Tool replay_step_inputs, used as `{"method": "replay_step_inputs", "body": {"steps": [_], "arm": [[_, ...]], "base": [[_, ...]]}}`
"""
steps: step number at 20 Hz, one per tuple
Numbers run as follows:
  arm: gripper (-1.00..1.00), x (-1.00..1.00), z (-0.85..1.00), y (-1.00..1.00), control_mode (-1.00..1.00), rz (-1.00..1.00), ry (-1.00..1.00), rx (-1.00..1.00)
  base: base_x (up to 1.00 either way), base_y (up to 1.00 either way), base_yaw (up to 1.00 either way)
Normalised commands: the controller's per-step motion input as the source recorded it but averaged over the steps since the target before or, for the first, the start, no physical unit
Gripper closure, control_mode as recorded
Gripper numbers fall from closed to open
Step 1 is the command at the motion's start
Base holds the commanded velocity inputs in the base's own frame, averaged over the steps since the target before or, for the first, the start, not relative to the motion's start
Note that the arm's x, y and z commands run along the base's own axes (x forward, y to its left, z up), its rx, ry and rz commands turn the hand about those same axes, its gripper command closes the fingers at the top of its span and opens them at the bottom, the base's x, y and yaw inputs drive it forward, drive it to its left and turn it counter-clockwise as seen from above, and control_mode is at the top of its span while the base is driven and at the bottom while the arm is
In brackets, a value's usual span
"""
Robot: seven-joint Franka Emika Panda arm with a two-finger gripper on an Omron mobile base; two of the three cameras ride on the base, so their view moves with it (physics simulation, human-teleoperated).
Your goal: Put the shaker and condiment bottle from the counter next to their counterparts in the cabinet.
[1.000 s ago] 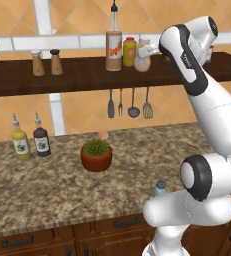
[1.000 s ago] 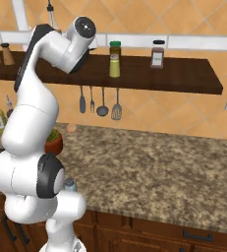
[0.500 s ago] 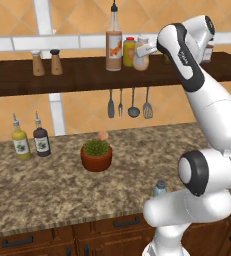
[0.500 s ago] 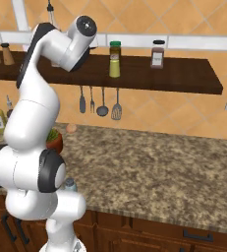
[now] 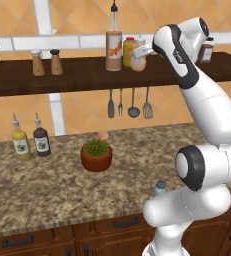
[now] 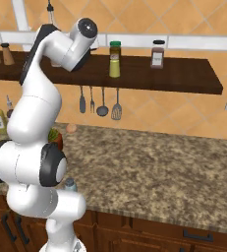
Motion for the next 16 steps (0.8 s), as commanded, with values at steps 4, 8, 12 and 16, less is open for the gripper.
{"method": "replay_step_inputs", "body": {"steps": [4, 8, 12, 16], "arm": [[1.00, 0.29, -0.08, 0.06, -1.00, 0.00, 0.00, 0.00], [-1.00, 0.23, -0.09, 0.03, -1.00, 0.00, -0.01, 0.00], [-1.00, 0.14, -0.14, 0.00, -1.00, 0.00, -0.04, 0.00], [-1.00, 0.06, -0.05, 0.00, -1.00, 0.00, -0.05, 0.00]], "base": [[0.00, 0.00, 0.00], [0.00, 0.00, 0.00], [0.00, 0.00, 0.00], [0.00, 0.00, 0.00]]}}
